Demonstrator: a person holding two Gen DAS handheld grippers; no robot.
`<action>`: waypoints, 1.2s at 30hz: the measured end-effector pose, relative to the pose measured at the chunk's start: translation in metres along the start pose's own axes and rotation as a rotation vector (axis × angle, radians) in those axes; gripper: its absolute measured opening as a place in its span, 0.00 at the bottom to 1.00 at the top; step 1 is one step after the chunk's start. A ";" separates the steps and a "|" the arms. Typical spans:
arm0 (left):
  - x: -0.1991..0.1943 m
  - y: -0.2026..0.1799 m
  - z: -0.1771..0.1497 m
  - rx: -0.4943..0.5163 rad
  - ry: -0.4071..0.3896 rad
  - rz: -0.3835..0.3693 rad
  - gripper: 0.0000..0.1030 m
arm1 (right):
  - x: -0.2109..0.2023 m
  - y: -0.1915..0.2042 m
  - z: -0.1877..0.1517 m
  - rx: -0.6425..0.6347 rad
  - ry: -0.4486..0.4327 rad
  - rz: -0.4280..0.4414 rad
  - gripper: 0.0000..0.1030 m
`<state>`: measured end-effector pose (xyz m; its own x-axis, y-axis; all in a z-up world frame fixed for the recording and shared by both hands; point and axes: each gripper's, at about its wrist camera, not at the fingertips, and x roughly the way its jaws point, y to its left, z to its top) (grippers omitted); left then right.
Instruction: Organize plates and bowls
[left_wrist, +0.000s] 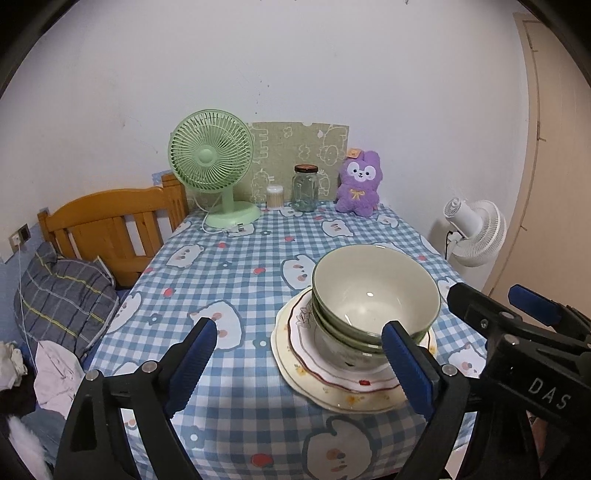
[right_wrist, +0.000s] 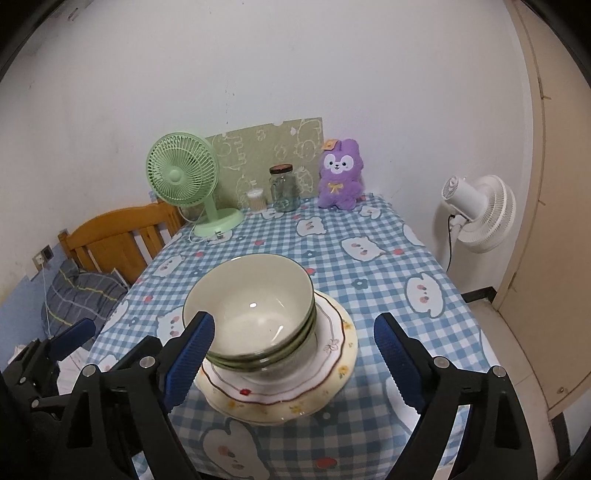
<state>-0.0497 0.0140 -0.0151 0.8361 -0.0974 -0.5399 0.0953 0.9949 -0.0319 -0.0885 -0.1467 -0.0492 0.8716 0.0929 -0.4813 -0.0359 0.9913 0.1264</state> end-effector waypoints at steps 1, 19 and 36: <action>-0.002 0.000 -0.003 -0.002 -0.001 -0.006 0.90 | -0.002 -0.001 -0.003 0.003 -0.003 -0.004 0.87; -0.014 0.002 -0.027 -0.024 -0.014 0.038 0.92 | -0.020 -0.018 -0.034 -0.001 -0.043 -0.056 0.88; -0.009 0.002 -0.032 -0.019 0.010 0.036 0.92 | -0.013 -0.015 -0.041 -0.030 -0.039 -0.050 0.88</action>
<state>-0.0746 0.0181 -0.0369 0.8331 -0.0615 -0.5497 0.0548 0.9981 -0.0286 -0.1194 -0.1587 -0.0807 0.8912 0.0402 -0.4518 -0.0060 0.9970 0.0767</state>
